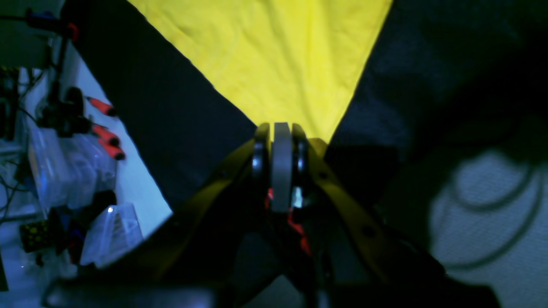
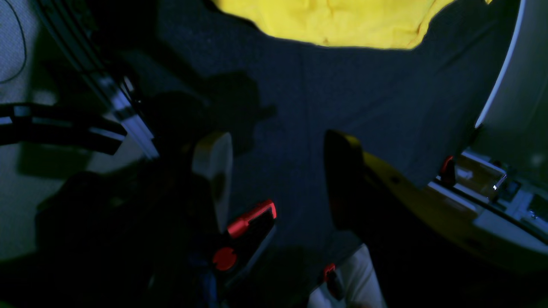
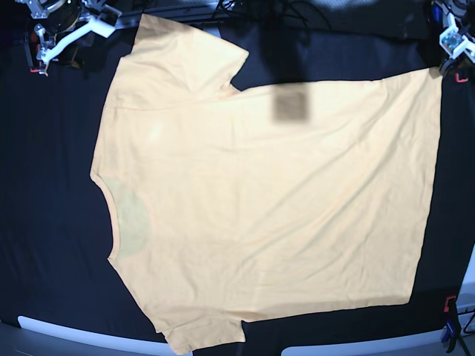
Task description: Layout the t-shirt on the table in an organized manner, then fold the t-shirt properly
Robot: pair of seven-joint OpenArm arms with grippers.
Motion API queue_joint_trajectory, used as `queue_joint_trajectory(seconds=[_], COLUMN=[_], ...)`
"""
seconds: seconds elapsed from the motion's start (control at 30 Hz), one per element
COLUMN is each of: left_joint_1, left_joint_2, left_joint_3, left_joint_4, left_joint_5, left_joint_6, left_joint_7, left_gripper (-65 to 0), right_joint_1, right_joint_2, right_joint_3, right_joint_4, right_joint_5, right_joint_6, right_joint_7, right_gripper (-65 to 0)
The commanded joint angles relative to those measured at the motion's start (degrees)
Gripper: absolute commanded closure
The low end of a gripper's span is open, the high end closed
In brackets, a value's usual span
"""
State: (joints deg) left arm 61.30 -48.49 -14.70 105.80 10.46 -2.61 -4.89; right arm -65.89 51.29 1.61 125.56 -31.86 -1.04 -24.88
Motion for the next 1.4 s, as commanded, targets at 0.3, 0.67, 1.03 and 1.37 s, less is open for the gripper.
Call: queue_joint_trajectory(seconds=[0.3,0.67,1.03,1.37], left_joint_1=[-2.54,-2.54,-2.51,-2.54], left_joint_2=[1.49,1.51,1.51,1.49], left_joint_3=[-0.63,-0.63,-0.63,-0.63], left_joint_4=[0.74,0.74,0.74,0.74], left_joint_5=[-0.04,-0.04,-0.04,-0.04], left_joint_6=[1.09,1.09,1.09,1.09], left_joint_7=[-1.11,-0.74,-0.74,-0.74], left_gripper=[0.0,0.0,0.0,0.0], right_joint_1=[3.3,20.9,29.9,29.88], right_joint_2=[0.61,-0.17,-3.21,-4.81], right_joint_3=[0.02,-19.67,-29.03,-29.07], right_joint_4=[-0.96,-11.82,-12.57,-12.57], right_joint_5=[3.89,-1.73,-1.97,-1.09], right_joint_6=[5.05,1.97,2.93,6.47], right_joint_7=[3.96,2.38,1.53,1.51], right_gripper=[-32.9,-32.9,-29.3,-12.0])
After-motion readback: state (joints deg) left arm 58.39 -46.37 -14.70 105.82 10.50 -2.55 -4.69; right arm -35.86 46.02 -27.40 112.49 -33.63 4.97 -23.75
